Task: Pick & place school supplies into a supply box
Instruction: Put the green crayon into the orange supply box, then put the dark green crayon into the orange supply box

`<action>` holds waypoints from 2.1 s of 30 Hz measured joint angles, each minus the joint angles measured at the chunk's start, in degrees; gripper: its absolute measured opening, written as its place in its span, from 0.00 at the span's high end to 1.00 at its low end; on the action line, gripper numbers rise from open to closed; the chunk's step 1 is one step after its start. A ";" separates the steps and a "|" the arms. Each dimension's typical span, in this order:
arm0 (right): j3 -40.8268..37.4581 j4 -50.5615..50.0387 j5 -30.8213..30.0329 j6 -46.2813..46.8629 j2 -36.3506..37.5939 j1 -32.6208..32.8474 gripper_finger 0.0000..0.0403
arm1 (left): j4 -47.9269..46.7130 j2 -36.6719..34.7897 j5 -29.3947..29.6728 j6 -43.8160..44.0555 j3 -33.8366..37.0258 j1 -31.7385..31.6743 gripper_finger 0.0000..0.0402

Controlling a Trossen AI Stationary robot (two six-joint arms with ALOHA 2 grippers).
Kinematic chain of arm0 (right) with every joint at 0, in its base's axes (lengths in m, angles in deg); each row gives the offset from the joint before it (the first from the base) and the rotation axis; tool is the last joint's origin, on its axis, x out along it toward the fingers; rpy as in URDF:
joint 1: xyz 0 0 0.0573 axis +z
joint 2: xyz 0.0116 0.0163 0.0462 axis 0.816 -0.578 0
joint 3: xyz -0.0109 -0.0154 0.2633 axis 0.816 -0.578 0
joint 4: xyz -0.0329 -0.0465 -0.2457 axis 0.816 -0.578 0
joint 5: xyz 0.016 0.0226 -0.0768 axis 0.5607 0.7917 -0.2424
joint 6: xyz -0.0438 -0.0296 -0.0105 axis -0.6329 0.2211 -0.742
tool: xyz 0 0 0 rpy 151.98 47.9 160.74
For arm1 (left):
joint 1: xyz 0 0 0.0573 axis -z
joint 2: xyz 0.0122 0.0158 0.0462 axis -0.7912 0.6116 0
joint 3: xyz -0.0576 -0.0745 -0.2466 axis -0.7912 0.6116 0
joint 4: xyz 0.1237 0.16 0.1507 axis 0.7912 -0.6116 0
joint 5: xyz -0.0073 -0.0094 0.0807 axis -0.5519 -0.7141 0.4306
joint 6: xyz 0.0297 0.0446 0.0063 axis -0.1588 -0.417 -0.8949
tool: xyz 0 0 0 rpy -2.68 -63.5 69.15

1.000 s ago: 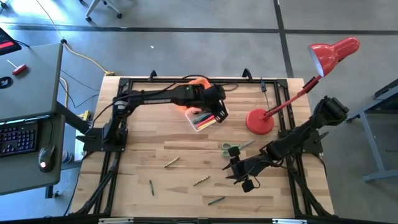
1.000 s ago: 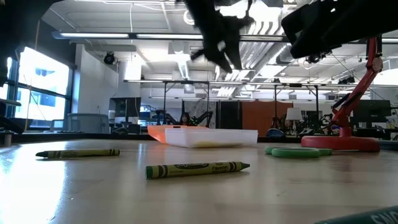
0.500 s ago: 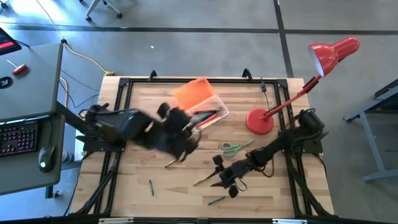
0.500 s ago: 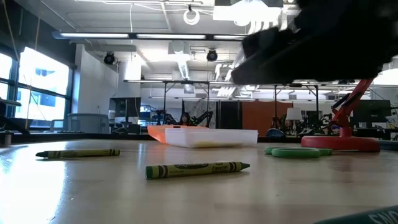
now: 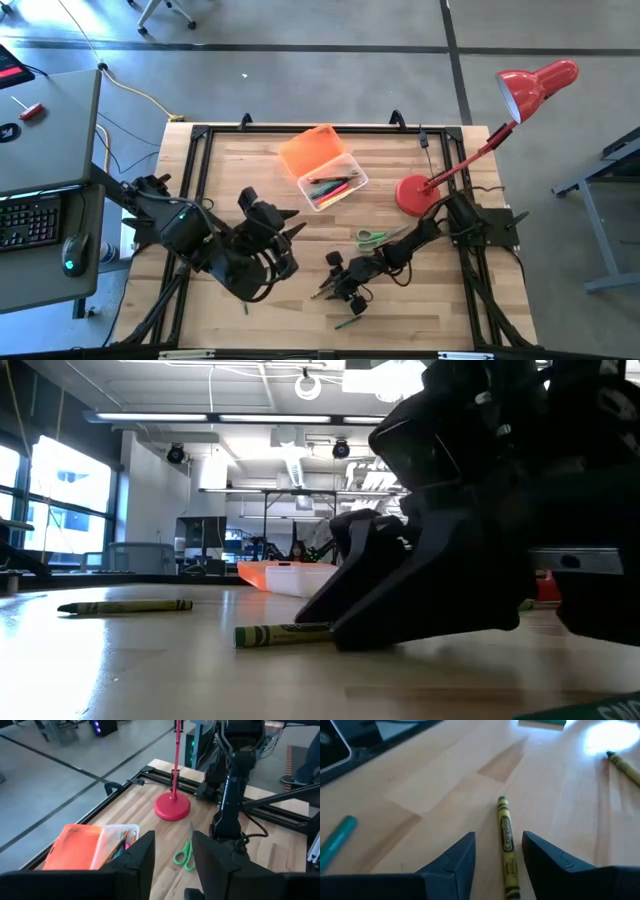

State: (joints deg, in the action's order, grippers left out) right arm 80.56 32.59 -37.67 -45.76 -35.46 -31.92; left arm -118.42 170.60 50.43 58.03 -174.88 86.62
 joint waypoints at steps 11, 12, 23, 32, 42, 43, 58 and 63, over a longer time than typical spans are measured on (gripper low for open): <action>0.74 1.34 -3.11 -4.10 -5.97 -0.64 0.93 | -1.04 0.01 -0.28 0.00 0.02 -0.17 0.60; 0.69 1.34 -2.46 -4.26 -6.01 -0.84 0.96 | -1.12 0.00 -0.30 0.00 0.02 -0.17 0.60; 0.31 -4.71 -14.27 -12.92 4.73 -2.16 0.98 | -1.29 0.02 -1.88 -0.07 0.02 -0.17 0.60; -1.94 -17.66 -19.24 -26.16 18.41 -14.27 0.97 | -2.04 0.02 -3.32 -0.22 0.02 -0.15 0.60; -6.67 -13.46 -4.13 -31.29 20.94 -33.07 0.95 | -3.19 0.02 -4.48 -0.24 0.02 -0.11 0.60; -6.59 -13.87 -2.98 -32.77 20.77 -34.02 0.95 | -3.23 0.02 -4.30 -0.24 0.04 -0.17 0.60; -5.78 -16.86 -0.60 -34.19 18.82 -35.72 0.83 | -3.75 0.02 -4.45 1.54 0.04 0.32 0.60; -5.78 -16.84 -2.20 -29.04 18.83 -35.17 0.77 | -6.15 1.20 -2.98 8.01 2.45 2.50 0.60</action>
State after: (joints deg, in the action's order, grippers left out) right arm 74.78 15.76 -39.86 -74.80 -16.63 -67.09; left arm -124.57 171.81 47.45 66.03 -172.43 89.12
